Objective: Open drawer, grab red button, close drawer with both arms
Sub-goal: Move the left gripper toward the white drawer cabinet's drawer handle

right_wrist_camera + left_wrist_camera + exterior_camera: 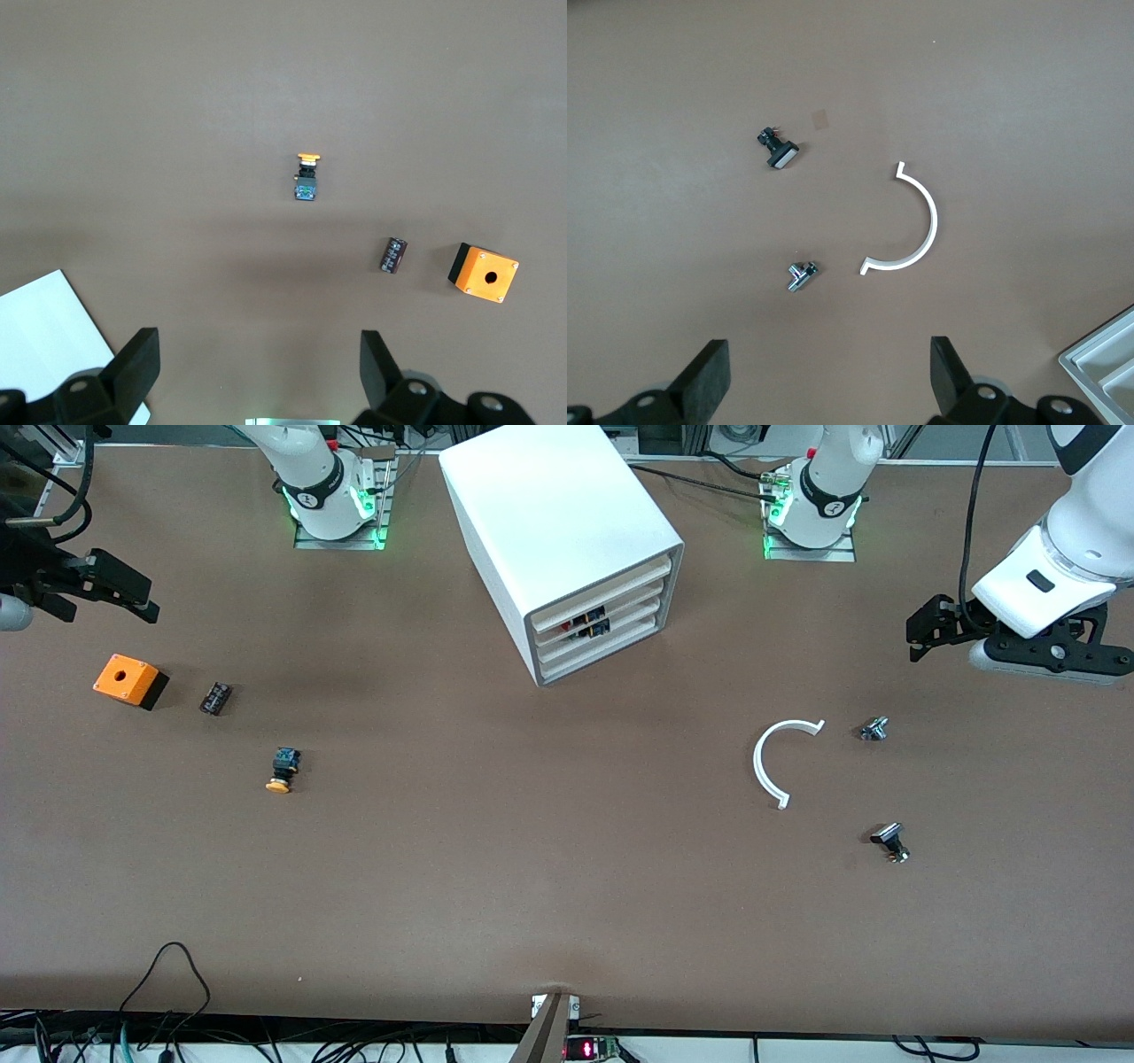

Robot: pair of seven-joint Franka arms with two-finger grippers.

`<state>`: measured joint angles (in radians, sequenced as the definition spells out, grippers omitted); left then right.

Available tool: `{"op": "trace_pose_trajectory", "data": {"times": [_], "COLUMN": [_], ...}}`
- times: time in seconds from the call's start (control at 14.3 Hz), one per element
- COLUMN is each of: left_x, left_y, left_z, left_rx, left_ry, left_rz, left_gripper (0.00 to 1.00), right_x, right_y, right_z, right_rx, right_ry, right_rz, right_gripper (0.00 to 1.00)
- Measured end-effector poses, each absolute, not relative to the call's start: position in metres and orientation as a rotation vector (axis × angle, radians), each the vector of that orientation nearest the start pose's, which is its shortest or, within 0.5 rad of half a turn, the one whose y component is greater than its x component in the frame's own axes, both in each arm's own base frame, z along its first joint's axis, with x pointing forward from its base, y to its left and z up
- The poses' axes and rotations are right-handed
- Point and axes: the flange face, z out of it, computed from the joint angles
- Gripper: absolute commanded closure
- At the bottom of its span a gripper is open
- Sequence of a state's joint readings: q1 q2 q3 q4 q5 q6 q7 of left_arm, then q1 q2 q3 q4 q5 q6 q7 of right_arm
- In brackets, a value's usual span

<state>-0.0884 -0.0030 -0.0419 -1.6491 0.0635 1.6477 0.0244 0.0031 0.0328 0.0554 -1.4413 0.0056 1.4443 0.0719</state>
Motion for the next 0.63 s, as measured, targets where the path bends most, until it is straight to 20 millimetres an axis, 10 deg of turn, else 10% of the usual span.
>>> {"op": "trace_pose_trajectory", "data": {"times": [0.63], "left_x": [0.543], "left_y": [-0.077], "left_z": [0.592], "left_rx": [-3.14], "left_ry": [0.254], "left_rz": [0.137], "left_gripper": [0.01], "right_x": [0.552], "right_y": [0.016], "right_z": [0.645], "right_rx": [-3.135], "right_ry": [0.071], "right_rz": [0.094], "right_gripper": [0.0]}}
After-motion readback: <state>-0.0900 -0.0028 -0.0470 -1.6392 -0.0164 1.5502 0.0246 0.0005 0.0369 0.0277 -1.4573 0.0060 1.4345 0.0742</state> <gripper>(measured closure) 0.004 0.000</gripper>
